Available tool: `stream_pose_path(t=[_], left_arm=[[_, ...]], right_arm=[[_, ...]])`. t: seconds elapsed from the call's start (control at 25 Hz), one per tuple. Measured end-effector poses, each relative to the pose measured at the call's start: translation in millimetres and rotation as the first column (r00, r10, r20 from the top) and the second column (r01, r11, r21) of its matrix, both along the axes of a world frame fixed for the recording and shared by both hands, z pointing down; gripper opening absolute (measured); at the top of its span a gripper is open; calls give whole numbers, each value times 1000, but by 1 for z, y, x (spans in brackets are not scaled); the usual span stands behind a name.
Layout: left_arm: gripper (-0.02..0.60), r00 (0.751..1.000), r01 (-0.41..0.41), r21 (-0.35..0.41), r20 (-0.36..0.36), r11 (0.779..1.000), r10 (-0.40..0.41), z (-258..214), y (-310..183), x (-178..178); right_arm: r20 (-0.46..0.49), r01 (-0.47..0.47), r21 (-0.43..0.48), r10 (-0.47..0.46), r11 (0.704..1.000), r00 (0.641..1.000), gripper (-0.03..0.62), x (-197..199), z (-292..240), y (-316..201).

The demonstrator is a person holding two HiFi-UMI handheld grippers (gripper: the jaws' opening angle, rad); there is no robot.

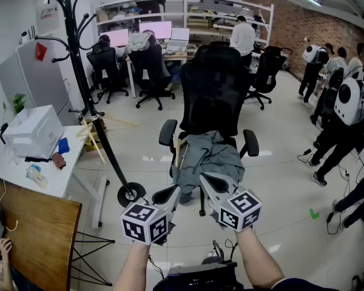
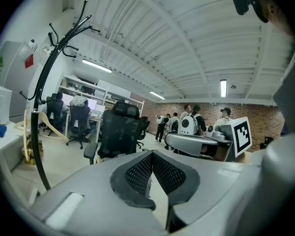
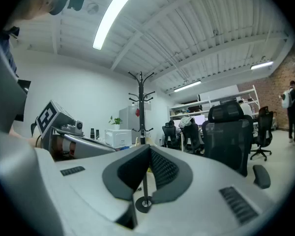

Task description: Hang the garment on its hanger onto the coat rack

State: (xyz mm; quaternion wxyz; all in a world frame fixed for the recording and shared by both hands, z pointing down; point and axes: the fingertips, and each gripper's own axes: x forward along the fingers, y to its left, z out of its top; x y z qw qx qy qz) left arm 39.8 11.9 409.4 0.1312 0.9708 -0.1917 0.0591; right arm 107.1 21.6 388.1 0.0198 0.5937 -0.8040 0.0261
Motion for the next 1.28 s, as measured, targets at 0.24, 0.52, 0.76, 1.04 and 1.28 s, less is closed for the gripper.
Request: stream_pose_path(t=[0.24,0.52,0.76,1.04,1.28], left_arm=[[2,1000,17,2,-15,1000,-17,0,-11,9],[2,999,38,12,-22,999,-38,6,-32,38],[2,997,77,25,-13,997,-76,7,-63,76],[2,988,156,33,0,987,-156,7,-112,126],[2,971,237,38,27,971,-238,9,-137,161]], right_arm=[[0,-10,0,10,1000,1000,0,12,1,-4],[13,-25,-18,25,1000,1000,0,46,12,-18],[27,7,-20,-7,1000,1000,0,84,11,-52],[49,75,-12,-74,997,996,0,135,12,-101],[72,115,-26,-113,993,991,0,176,19,-121]])
